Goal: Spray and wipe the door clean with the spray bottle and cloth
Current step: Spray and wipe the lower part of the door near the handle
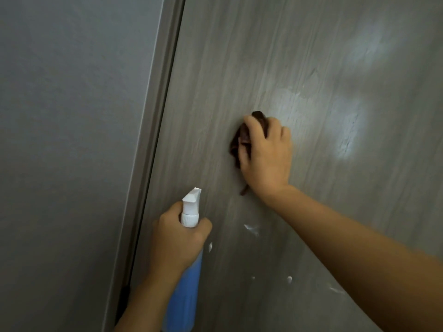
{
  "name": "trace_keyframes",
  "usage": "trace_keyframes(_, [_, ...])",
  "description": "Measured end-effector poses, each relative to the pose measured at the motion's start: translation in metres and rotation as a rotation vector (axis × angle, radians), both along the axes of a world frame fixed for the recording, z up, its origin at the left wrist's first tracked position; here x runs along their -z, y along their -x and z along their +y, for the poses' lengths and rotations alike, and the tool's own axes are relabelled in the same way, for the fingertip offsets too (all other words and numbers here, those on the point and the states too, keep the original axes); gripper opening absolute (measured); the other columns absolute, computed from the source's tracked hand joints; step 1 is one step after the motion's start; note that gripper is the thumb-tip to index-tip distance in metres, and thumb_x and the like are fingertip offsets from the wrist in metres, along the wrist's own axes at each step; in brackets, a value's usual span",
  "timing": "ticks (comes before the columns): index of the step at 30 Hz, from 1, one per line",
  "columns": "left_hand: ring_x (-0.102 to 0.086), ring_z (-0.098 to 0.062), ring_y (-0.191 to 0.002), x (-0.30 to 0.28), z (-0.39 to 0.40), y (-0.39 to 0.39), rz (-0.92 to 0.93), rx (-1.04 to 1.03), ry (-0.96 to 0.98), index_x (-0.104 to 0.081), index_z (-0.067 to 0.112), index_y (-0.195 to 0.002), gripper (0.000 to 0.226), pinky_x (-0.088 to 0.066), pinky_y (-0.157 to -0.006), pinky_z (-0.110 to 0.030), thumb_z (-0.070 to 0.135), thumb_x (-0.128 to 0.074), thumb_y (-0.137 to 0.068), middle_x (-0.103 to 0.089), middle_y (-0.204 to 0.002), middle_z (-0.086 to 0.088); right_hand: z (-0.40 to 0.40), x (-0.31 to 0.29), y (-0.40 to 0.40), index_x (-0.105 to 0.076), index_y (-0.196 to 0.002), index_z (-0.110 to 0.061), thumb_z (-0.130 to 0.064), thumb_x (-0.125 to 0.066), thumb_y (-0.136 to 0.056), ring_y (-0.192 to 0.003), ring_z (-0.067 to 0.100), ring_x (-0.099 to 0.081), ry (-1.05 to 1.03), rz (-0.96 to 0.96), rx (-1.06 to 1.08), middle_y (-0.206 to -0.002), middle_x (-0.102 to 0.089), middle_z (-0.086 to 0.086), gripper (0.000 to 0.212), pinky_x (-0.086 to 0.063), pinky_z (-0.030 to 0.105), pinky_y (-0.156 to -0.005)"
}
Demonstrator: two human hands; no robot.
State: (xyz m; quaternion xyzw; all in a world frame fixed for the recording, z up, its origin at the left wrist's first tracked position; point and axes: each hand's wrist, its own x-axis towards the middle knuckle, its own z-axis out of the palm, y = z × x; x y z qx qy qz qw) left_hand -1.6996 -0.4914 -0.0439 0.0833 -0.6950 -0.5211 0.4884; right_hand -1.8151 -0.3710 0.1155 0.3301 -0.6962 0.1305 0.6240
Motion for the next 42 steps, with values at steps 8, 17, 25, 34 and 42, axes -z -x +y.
trace_keyframes(8, [-0.064,-0.010,-0.056,0.041,-0.016,-0.009,-0.025,-0.120,0.061,-0.056,0.030,-0.073,0.027,-0.047,-0.046,-0.023,0.021,-0.081,-0.078,-0.065,-0.069,0.012,0.032,0.116,-0.002,-0.070,-0.129,-0.026,-0.031,-0.070,-0.089,-0.079,0.036,-0.060,-0.646,0.105,0.027,-0.114,-0.068,0.018,0.041,-0.049,0.039,-0.066])
trace_keyframes(17, [-0.059,-0.012,-0.051,0.038,-0.030,-0.013,-0.029,-0.124,0.100,-0.050,0.028,-0.069,0.023,-0.046,-0.042,-0.027,0.038,-0.070,-0.074,-0.063,-0.066,0.010,0.002,0.023,-0.005,-0.055,-0.139,-0.019,-0.027,-0.072,-0.089,-0.096,0.043,-0.052,-0.238,-0.009,-0.049,-0.118,-0.055,0.023,0.053,-0.049,0.049,-0.082])
trace_keyframes(25, [-0.059,-0.012,-0.052,0.043,-0.038,-0.008,-0.035,-0.169,0.000,-0.052,0.025,-0.067,0.023,-0.042,-0.042,-0.023,0.031,-0.072,-0.074,-0.062,-0.063,0.008,-0.104,-0.007,-0.026,-0.054,-0.142,-0.026,-0.034,-0.059,-0.094,-0.100,0.039,-0.051,-0.206,0.073,0.064,-0.126,-0.057,0.015,0.048,-0.037,0.045,-0.077])
trace_keyframes(34, [-0.058,-0.014,-0.052,0.045,-0.051,-0.020,-0.044,-0.286,-0.102,-0.053,0.023,-0.068,0.023,-0.050,-0.050,-0.037,0.023,-0.075,-0.076,-0.059,-0.057,0.004,-0.072,0.096,-0.019,-0.065,-0.130,-0.025,-0.030,-0.071,-0.086,-0.081,0.034,-0.054,-0.606,0.170,0.023,-0.118,-0.064,0.013,0.045,-0.042,0.041,-0.067])
trace_keyframes(42, [-0.057,-0.014,-0.051,0.023,-0.036,-0.021,0.010,-0.202,0.029,-0.049,0.023,-0.067,0.023,-0.049,-0.049,-0.033,0.036,-0.067,-0.071,-0.057,-0.056,0.003,0.023,0.110,0.000,-0.059,-0.138,-0.019,-0.024,-0.069,-0.093,-0.079,0.039,-0.053,-0.461,0.094,0.014,-0.118,-0.062,0.024,0.046,-0.048,0.047,-0.067])
